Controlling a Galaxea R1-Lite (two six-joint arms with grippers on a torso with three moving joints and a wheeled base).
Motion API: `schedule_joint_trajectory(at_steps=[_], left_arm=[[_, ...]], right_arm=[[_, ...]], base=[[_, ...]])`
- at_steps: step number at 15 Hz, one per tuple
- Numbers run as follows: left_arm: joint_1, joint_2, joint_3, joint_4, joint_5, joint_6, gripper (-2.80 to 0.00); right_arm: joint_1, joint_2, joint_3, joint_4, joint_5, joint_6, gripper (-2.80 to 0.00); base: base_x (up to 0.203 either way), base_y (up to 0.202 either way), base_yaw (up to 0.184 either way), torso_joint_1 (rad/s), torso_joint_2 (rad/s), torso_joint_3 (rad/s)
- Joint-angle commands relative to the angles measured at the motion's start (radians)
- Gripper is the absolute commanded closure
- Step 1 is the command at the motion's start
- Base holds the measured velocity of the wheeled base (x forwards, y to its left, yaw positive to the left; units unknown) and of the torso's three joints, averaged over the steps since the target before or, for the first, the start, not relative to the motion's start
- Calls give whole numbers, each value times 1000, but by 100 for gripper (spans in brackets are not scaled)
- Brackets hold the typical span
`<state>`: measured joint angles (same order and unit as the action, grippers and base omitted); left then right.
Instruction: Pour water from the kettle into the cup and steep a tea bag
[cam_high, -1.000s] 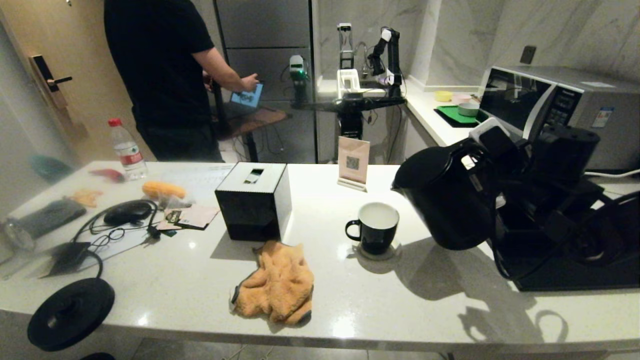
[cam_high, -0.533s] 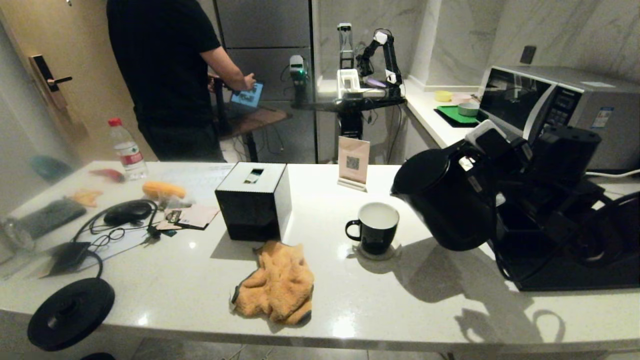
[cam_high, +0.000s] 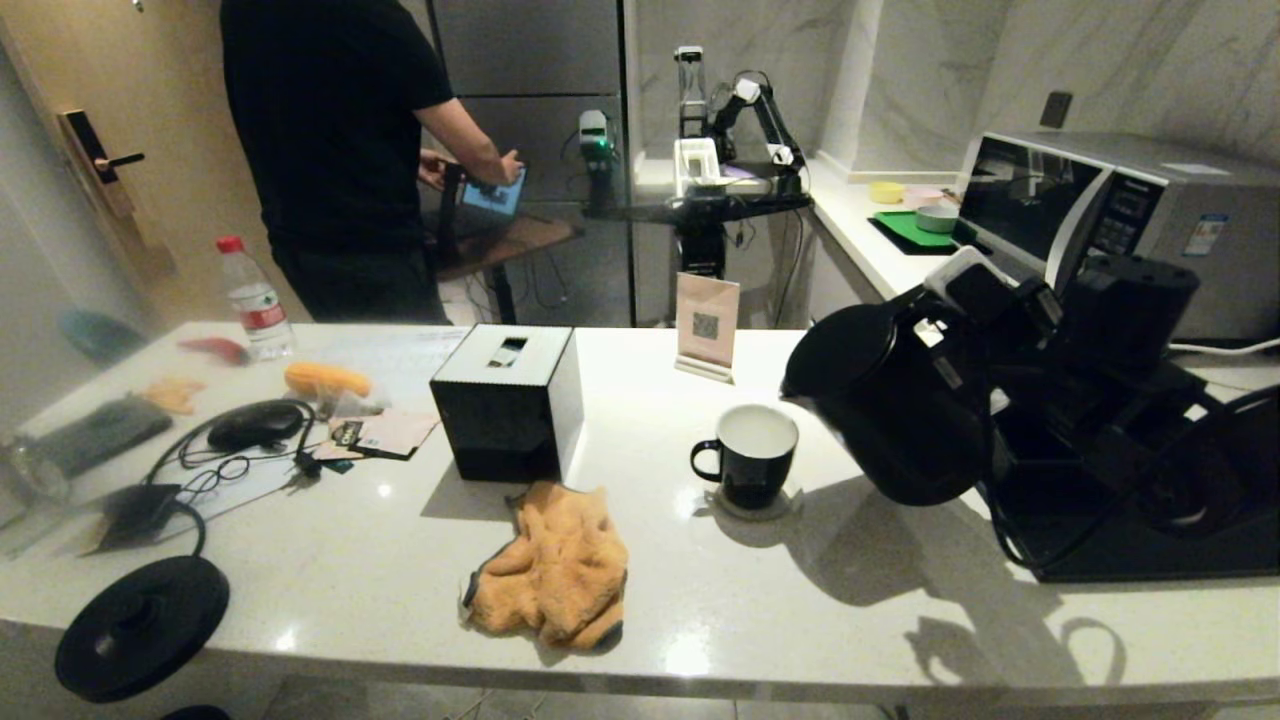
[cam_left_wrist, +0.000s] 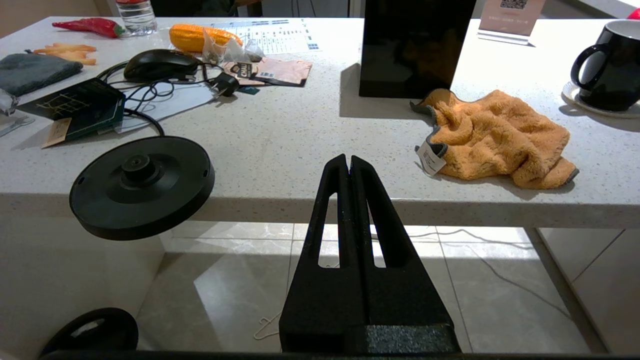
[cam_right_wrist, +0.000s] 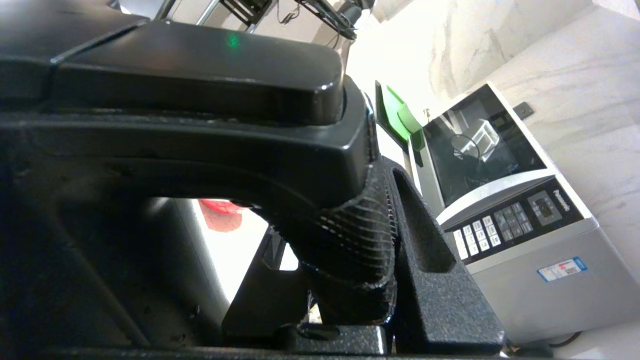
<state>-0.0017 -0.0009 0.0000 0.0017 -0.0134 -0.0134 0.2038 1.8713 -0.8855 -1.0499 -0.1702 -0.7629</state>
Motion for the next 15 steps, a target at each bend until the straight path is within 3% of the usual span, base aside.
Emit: schedule_joint_trajectory(at_steps=[1, 15], left_arm=[[0, 1, 0, 0, 0, 0, 0], [0, 1, 0, 0, 0, 0, 0]], right_arm=[[9, 13, -1, -25, 0, -12, 0], [29, 34, -9, -51, 6, -74, 0]], base=[[0, 0, 0, 0, 0, 0], [0, 0, 0, 0, 0, 0]])
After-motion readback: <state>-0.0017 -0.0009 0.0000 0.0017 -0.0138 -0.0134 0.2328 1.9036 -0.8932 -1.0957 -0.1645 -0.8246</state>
